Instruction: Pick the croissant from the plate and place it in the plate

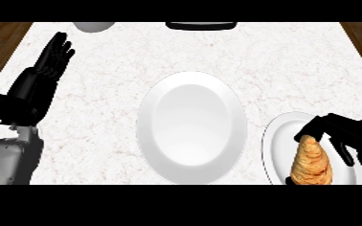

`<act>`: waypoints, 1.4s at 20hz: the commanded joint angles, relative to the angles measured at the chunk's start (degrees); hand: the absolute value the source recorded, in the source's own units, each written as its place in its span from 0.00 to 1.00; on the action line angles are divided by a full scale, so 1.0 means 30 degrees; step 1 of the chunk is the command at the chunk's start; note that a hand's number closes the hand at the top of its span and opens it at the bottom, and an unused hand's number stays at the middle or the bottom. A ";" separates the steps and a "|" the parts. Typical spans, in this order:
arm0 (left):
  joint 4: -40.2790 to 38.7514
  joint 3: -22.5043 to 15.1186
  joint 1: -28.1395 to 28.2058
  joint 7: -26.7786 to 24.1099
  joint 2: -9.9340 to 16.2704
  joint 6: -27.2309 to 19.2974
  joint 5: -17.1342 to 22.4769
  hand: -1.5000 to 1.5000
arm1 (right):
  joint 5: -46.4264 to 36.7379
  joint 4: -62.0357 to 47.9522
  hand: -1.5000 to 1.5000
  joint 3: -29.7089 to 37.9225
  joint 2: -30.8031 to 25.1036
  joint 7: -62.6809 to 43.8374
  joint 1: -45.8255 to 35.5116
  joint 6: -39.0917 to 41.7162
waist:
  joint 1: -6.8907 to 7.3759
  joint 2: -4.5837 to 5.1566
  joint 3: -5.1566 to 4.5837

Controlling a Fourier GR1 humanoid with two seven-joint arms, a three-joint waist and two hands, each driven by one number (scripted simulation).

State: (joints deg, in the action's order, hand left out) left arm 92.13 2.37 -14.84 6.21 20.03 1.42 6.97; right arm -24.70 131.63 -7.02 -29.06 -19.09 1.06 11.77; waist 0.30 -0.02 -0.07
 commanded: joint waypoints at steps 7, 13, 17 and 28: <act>-0.1540 0.0564 -0.1122 -0.0642 -0.0031 0.0578 -0.0246 0.50 | -0.3260 -0.6277 1.00 -0.5633 0.5885 -0.5095 -0.7906 -0.0341 | 0.0274 0.0100 -0.0001; -0.0063 0.0016 -0.0624 0.0482 -0.0815 -0.0067 -0.0936 0.50 | -0.5864 -1.0898 1.00 -0.6524 0.8775 -0.5549 -1.0262 -0.1247 | 0.0136 0.0028 0.0020; 0.0006 0.0595 -0.0372 -0.0057 -0.0465 0.0569 -0.0693 0.50 | -0.7346 -1.4884 1.00 -0.6915 0.9488 -0.3019 -0.9942 -0.3635 | 0.0108 0.0057 0.0024; 0.0448 0.0266 -0.0084 0.0296 -0.1103 0.0752 -0.0973 0.50 | -0.1262 -2.2919 0.00 -0.8359 0.9683 -0.2288 -1.3515 -0.9218 | 0.0500 0.0123 0.0032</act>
State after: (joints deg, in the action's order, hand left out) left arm 92.92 3.49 -15.32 6.73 17.16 3.09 3.97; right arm -35.56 71.34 -30.34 -0.27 -28.84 -35.88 -9.75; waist 1.20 0.21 0.01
